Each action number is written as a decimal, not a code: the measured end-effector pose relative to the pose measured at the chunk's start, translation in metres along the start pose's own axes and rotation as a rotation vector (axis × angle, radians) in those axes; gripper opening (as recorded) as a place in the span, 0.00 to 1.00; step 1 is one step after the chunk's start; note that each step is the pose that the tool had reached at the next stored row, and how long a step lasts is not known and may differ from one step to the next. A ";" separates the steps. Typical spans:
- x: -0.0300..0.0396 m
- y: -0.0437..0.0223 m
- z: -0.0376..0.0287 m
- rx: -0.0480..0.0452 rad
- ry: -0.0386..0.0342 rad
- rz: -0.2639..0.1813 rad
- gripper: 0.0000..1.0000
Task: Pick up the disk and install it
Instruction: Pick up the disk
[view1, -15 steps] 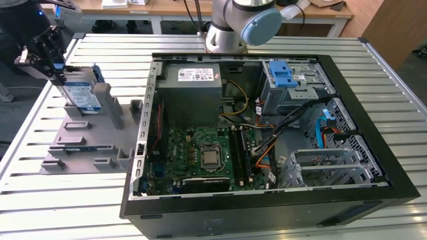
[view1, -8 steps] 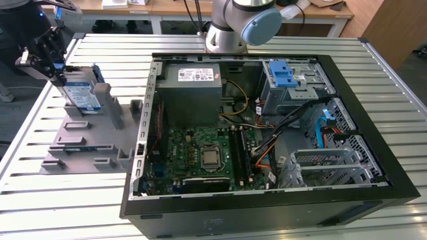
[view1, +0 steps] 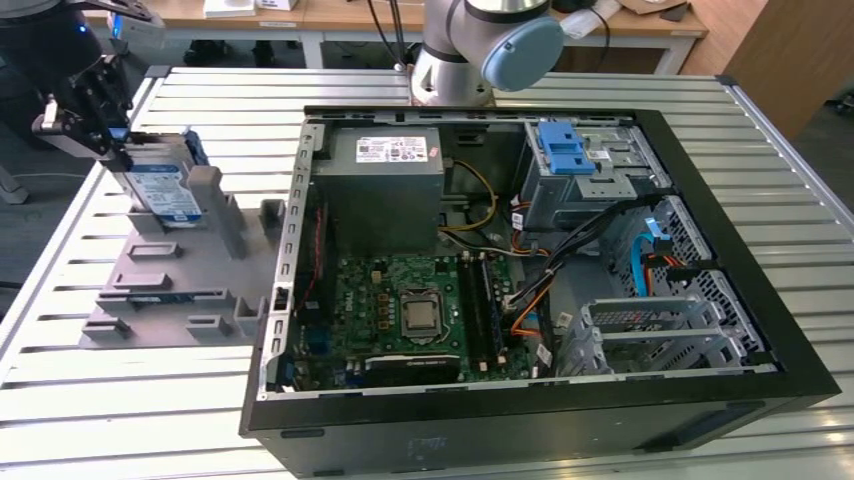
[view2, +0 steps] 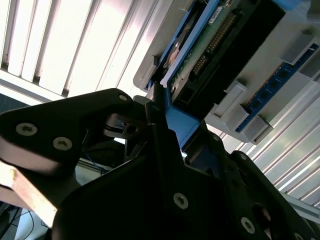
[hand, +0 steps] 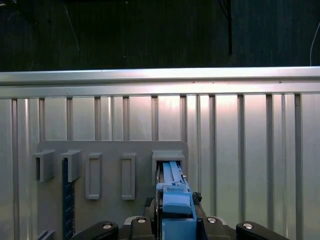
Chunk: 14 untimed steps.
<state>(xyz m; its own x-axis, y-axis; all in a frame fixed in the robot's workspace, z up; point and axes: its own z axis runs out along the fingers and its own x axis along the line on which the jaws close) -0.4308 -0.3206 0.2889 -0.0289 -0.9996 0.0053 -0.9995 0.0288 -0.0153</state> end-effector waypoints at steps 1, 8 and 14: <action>0.0000 0.0000 0.0000 0.0000 0.0000 0.000 0.36; 0.0000 0.0000 -0.0001 0.0003 -0.0001 0.000 0.36; 0.0000 -0.0001 -0.0045 0.0000 0.0000 0.000 0.36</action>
<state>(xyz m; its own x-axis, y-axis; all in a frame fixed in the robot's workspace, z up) -0.4308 -0.3206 0.2934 -0.0289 -0.9996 0.0053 -0.9995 0.0289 -0.0154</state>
